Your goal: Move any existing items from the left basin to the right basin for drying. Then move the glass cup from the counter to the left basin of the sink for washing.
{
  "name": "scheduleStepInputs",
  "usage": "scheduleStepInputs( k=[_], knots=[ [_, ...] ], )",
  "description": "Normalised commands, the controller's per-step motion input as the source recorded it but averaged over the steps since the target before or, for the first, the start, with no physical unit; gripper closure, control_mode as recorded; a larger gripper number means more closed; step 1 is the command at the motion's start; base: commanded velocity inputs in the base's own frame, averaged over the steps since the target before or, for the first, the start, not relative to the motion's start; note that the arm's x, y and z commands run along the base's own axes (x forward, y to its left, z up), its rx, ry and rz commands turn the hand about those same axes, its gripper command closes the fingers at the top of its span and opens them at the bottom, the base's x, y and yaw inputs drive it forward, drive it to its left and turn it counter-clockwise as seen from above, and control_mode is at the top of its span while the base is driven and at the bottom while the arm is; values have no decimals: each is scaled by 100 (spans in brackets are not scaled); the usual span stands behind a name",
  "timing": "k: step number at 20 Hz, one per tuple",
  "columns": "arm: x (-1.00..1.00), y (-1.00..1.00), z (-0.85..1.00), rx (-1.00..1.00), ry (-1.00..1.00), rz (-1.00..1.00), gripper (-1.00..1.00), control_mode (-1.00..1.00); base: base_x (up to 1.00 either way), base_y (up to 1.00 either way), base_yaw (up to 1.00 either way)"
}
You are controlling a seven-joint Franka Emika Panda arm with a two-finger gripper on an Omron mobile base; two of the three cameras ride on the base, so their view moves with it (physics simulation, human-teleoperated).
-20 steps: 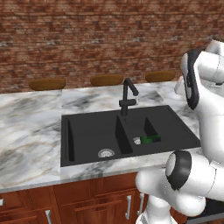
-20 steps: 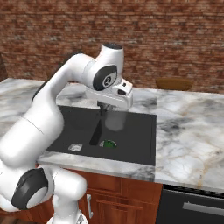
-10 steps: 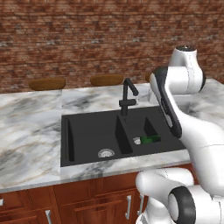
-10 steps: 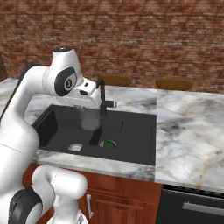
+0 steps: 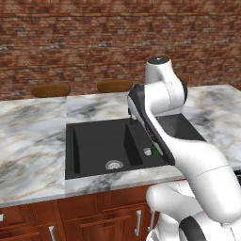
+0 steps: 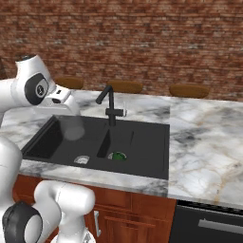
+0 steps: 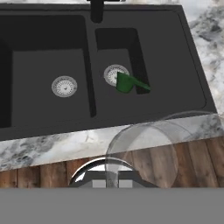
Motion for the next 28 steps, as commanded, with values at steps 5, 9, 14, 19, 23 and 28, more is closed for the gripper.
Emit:
scheduleStepInputs(
  k=[5,9,14,19,23,28],
  knots=[
    [6,77,-8,-4,5,0,100,-100,0,0,0],
    [13,63,-19,-1,7,0,100,-100,0,0,0],
    [25,53,-26,0,9,0,100,-100,0,0,0],
    [29,44,-31,0,8,0,100,-100,0,0,0],
    [28,30,-30,0,6,2,100,-100,0,0,0],
    [20,18,-29,0,4,3,100,-100,0,0,0]
  ],
)
